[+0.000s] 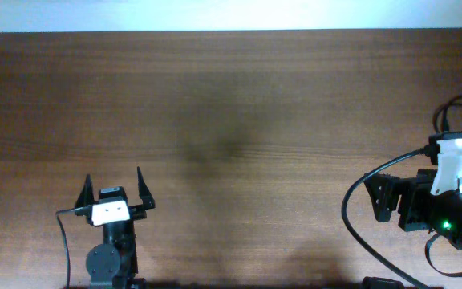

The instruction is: Untangle cables

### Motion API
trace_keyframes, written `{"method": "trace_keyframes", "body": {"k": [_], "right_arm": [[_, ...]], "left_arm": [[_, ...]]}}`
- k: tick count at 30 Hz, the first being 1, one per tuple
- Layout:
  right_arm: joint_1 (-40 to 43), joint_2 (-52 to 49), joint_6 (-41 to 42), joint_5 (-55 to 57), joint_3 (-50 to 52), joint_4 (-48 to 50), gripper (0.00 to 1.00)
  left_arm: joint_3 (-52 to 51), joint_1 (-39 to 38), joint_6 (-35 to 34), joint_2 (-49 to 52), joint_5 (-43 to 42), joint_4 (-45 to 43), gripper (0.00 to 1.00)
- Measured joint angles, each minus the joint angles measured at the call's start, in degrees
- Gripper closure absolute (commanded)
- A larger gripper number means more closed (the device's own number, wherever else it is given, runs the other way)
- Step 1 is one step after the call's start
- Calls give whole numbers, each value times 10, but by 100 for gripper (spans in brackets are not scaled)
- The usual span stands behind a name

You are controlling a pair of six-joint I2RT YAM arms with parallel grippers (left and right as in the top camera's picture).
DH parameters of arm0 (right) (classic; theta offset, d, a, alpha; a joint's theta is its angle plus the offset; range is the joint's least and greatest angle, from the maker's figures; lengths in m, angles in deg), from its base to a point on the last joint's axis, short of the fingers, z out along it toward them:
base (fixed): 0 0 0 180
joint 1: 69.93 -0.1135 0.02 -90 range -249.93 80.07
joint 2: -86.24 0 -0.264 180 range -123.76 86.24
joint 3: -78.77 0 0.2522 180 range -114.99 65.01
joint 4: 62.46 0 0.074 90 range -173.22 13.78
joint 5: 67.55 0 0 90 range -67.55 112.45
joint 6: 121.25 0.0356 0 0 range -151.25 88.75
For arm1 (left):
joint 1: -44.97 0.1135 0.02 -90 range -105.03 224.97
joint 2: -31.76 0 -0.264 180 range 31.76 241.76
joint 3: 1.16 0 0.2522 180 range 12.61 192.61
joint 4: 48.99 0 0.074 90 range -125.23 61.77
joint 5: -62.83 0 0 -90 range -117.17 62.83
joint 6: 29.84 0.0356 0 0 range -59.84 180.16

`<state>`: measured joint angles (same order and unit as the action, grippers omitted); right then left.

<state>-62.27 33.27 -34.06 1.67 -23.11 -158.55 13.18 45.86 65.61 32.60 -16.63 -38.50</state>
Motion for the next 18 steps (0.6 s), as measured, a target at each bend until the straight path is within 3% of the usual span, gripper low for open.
{"method": "trace_keyframes", "body": {"k": [2, 10, 18], "right_arm": [[0, 0, 0, 0, 0, 0, 1], [0, 0, 0, 0, 0, 0, 1], [0, 0, 0, 0, 0, 0, 1]], "left_arm": [[2, 0, 26, -2, -11, 71, 1], [1, 1, -32, -1, -42, 74, 1], [1, 1, -38, -1, -46, 74, 1]]}}
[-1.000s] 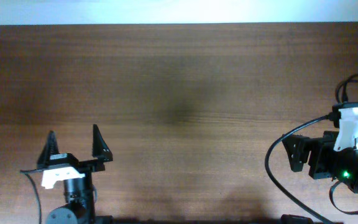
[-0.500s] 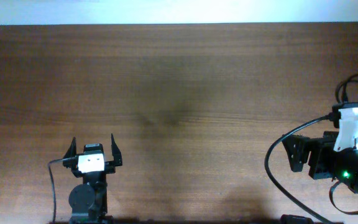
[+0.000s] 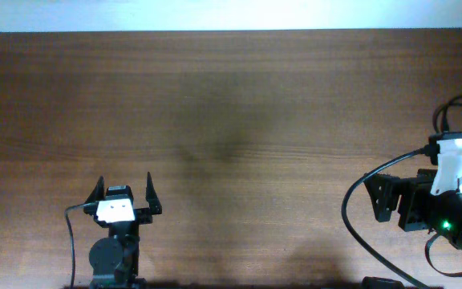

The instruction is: Untangle cables

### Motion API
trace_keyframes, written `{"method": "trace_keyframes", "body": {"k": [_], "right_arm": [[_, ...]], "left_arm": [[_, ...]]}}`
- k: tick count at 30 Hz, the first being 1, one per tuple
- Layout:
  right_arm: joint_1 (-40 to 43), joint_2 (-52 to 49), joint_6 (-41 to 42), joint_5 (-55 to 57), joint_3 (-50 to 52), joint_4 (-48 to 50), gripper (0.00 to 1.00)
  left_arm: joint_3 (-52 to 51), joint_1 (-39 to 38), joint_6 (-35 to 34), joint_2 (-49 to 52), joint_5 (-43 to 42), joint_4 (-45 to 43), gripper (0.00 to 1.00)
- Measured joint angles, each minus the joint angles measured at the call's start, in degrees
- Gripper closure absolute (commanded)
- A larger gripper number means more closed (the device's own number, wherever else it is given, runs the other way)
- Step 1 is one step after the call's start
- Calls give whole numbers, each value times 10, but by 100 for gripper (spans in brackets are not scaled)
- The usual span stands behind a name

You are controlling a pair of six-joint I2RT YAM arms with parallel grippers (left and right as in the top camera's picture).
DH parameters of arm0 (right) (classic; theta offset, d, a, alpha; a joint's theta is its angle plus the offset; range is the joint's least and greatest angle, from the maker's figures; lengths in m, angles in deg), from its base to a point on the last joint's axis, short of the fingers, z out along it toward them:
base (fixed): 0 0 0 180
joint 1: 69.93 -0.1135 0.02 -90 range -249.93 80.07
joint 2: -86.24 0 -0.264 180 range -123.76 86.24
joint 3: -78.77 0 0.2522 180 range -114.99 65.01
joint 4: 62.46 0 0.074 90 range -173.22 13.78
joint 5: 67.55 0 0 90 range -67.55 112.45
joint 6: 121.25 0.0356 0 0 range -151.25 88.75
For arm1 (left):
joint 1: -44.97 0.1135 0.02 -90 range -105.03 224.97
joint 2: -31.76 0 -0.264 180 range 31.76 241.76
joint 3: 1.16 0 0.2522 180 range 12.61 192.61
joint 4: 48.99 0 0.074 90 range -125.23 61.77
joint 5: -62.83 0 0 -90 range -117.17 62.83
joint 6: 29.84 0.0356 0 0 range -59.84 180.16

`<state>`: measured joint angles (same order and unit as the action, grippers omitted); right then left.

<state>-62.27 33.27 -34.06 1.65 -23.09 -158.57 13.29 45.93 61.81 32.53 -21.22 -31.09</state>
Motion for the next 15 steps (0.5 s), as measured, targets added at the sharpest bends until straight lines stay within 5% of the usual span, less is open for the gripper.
{"method": "trace_keyframes", "body": {"k": [10, 15], "right_arm": [[0, 2, 0, 63, 0, -5, 1], [0, 121, -21, 143, 91, 204, 1]], "left_arm": [[0, 0, 0, 0, 0, 0, 1], [0, 0, 0, 0, -1, 0, 1]]}}
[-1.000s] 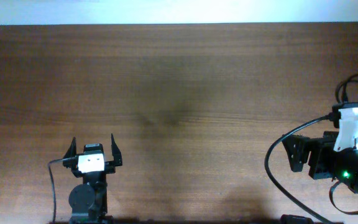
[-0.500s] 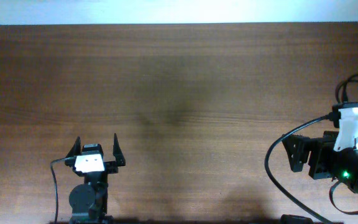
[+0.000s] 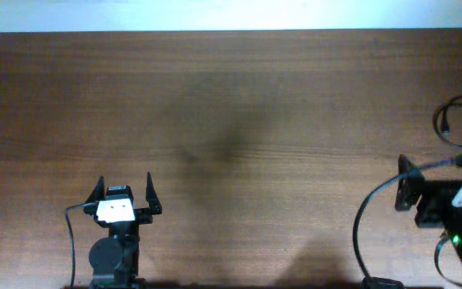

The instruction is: Untangle cables

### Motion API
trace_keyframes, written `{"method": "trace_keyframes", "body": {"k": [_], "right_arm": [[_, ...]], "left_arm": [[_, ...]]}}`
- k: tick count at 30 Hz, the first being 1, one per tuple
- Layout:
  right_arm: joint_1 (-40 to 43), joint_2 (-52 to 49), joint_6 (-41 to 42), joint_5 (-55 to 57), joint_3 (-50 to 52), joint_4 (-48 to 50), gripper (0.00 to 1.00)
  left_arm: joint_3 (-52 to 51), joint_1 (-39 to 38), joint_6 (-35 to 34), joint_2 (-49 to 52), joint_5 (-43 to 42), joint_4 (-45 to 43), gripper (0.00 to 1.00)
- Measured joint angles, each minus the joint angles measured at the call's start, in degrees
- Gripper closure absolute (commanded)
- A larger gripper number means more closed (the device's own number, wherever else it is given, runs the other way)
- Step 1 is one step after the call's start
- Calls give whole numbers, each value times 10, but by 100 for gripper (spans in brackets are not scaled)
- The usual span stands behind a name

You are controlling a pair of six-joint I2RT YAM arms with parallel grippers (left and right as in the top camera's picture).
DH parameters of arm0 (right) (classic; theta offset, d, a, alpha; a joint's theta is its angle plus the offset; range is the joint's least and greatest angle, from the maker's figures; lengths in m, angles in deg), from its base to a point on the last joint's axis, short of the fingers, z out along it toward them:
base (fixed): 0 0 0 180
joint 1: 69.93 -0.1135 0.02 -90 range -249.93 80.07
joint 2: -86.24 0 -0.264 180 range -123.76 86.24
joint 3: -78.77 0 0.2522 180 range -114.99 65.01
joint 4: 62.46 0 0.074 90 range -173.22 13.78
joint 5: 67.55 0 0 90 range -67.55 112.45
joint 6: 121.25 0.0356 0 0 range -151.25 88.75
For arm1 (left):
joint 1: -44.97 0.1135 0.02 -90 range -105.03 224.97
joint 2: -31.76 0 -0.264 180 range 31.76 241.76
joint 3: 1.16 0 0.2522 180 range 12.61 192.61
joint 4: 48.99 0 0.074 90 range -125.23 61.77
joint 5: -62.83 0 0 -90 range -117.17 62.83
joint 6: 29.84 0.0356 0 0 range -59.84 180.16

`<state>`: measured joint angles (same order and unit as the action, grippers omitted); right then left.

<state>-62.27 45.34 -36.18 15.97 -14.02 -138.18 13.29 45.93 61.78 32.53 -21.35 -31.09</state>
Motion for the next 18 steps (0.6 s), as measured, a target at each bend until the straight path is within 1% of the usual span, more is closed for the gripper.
{"method": "trace_keyframes", "body": {"k": [1, 2, 3, 5, 6, 7, 8, 10, 11, 13, 15, 18], "right_arm": [[0, 38, -2, 0, 63, 90, 1], [0, 88, -2, 1, 153, 144, 1], [0, 114, -3, 0, 206, 197, 1], [0, 175, -2, 1, 323, 250, 1], [0, 192, -3, 2, 363, 309, 1], [0, 226, -2, 3, 424, 353, 1], [-1, 254, -2, -1, 483, 418, 1], [-1, 310, -2, -17, 581, 491, 1], [-1, 332, -2, -26, 615, 526, 1], [-1, 374, -2, -42, 657, 563, 1], [-1, 400, -2, -54, 675, 573, 1], [-1, 400, -2, -57, 676, 575, 1]], "left_arm": [[0, 0, 0, 0, -1, -1, 1], [0, 0, -2, 0, -1, 0, 1], [0, 0, -2, 0, -1, -1, 1], [0, 0, -2, -1, -1, 0, 1], [0, 0, -2, -1, -1, 0, 1], [0, 0, -2, -1, -1, 0, 1], [0, 0, -2, -1, -1, -1, 1], [0, 0, -2, -1, -1, 0, 1], [0, 0, -2, -2, -1, 0, 1], [0, 0, -2, -2, -1, 0, 1], [0, 0, -2, -2, -1, 0, 1], [0, 0, -2, -2, -1, 0, 1]]}}
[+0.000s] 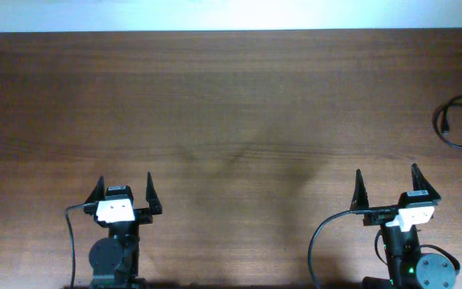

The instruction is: Untangle cables

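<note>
Black cables (460, 126) lie in loops at the far right edge of the wooden table (231, 104), partly cut off by the frame. My right gripper (385, 182) stands open near the front edge, well below and left of the cables, with nothing between its fingers. My left gripper (123, 185) stands open at the front left, far from the cables and empty.
Each arm's own black lead curls beside its base at the front edge. A pale wall strip runs along the table's far edge.
My right arm has moved left and down from the right edge by the cables to the front of the table, fingers pointing away and open. The left arm has not moved.
My right gripper sat at the right edge next to the cables through the first two moments while the left arm shifted slightly right and toward the front edge. Then the right arm had moved farther right, and now it stands at the front, away from the cables.
</note>
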### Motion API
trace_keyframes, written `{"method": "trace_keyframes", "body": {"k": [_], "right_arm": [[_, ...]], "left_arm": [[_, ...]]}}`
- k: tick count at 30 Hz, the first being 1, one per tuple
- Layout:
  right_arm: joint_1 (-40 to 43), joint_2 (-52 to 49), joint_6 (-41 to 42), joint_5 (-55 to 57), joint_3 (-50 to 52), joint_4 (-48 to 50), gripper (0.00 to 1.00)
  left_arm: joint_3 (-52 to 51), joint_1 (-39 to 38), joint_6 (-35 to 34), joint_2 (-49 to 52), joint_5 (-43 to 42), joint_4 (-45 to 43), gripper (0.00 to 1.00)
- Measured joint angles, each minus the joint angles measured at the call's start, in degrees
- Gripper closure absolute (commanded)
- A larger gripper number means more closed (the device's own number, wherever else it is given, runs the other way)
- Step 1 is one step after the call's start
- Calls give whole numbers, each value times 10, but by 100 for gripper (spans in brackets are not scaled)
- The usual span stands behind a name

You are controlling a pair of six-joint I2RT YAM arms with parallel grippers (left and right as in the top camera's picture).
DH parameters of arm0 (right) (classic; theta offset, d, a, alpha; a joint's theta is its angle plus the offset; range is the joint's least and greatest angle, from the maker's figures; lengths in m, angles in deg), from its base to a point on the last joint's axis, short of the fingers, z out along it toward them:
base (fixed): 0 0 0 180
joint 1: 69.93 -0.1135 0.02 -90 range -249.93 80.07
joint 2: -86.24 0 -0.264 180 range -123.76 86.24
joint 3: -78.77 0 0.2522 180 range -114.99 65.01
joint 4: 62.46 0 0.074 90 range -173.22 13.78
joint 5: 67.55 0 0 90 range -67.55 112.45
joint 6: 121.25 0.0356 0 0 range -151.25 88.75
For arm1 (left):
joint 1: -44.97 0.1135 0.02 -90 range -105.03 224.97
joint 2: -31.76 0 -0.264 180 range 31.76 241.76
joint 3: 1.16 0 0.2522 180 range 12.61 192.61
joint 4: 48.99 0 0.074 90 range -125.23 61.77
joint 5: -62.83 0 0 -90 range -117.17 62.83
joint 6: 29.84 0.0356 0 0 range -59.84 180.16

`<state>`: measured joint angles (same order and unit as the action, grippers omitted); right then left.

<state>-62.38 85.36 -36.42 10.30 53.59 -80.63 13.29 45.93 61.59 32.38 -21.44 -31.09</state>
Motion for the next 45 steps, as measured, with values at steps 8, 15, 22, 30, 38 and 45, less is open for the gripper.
{"method": "trace_keyframes", "body": {"k": [8, 15, 22, 30, 38, 45], "right_arm": [[-1, 1, 71, 46, 103, 107, 1], [-97, 1, 80, 156, 108, 91, 1], [-97, 2, 80, 162, 108, 5, 1], [-97, 2, 19, 127, 108, 2, 1], [-97, 2, 25, 127, 108, 2, 1], [-97, 2, 21, 127, 108, 2, 1]], "left_arm": [[0, 0, 0, 0, 0, 0, 1], [0, 0, 0, 0, 0, 0, 1], [0, 0, 0, 0, 0, 0, 1], [0, 0, 0, 0, 0, 0, 1], [0, 0, 0, 0, 0, 0, 1], [0, 0, 0, 0, 0, 0, 1]]}}
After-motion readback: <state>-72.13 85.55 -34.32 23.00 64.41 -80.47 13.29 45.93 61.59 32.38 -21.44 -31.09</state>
